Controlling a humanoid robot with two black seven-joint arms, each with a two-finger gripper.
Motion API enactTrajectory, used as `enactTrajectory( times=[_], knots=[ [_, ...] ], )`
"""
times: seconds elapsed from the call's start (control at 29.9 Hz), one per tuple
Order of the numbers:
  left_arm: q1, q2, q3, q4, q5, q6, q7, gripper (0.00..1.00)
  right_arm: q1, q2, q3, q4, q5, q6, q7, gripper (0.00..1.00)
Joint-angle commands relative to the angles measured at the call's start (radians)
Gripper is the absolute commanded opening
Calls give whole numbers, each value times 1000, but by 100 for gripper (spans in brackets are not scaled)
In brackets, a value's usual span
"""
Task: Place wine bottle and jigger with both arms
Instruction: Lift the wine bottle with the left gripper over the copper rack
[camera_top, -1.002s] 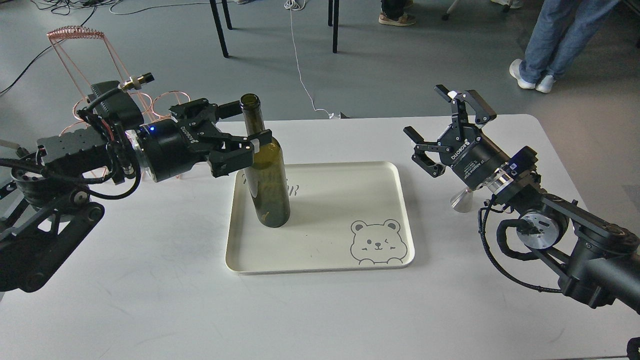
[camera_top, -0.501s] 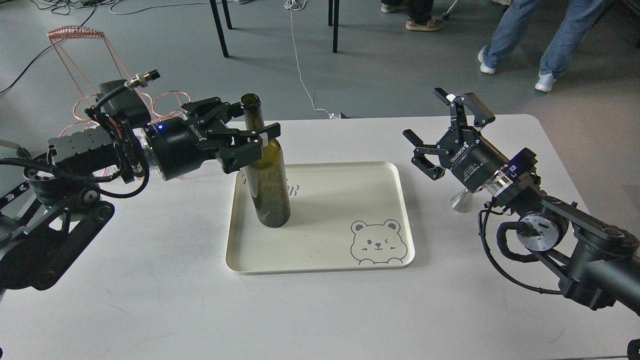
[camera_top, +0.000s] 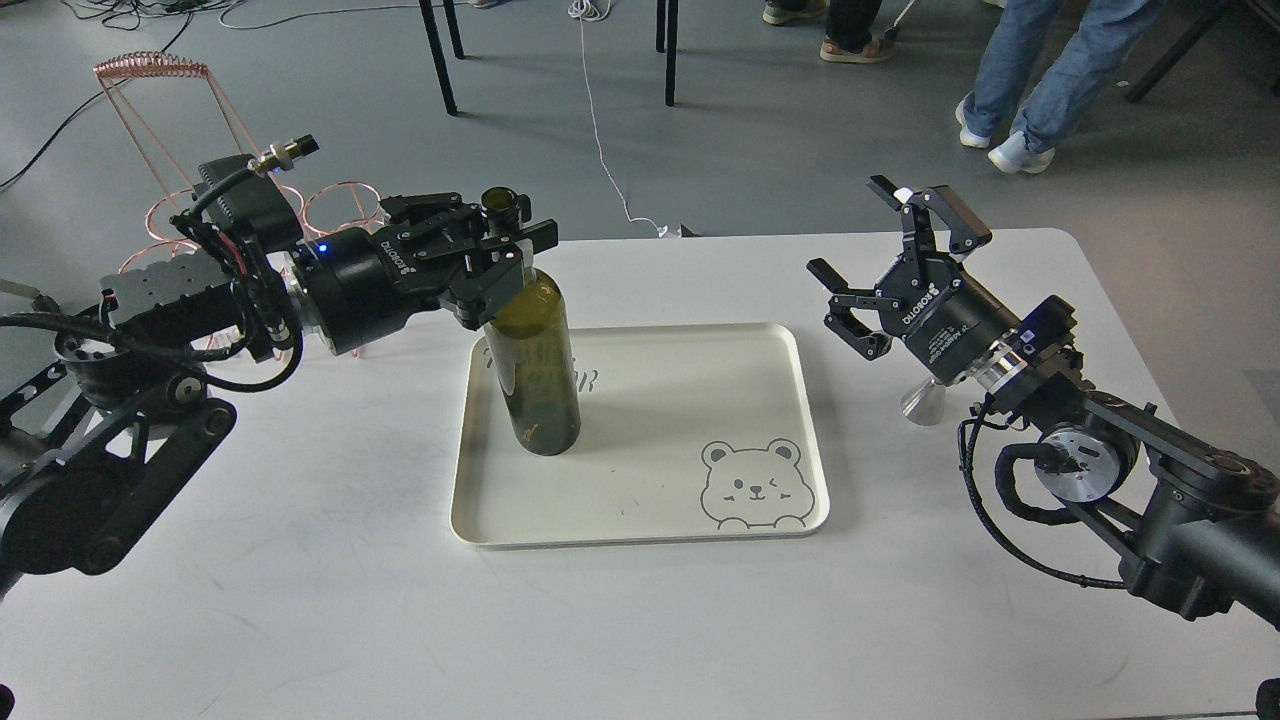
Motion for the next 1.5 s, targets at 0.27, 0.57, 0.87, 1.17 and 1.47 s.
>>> enactTrajectory(
  times=[0.27,0.57,0.87,1.17,1.47],
  knots=[
    [-130,26,36,-13,-36,0,1,9,0,2,2,0,0,0,0,99],
    [-406,208,39,53,-232,-182,1,9,0,-5,2,0,0,0,0,99],
    [-513,267,92,335,-250,-182,1,9,-1,-3,0,0,0,0,0,99],
    [-562,270,254,469,-245,-14,1,9,-15,-3,2,0,-20,0,0,99],
    [-616,271,317,503,-248,-23,1,10,-26,-5,3,1,-21,0,0,99]
  ],
)
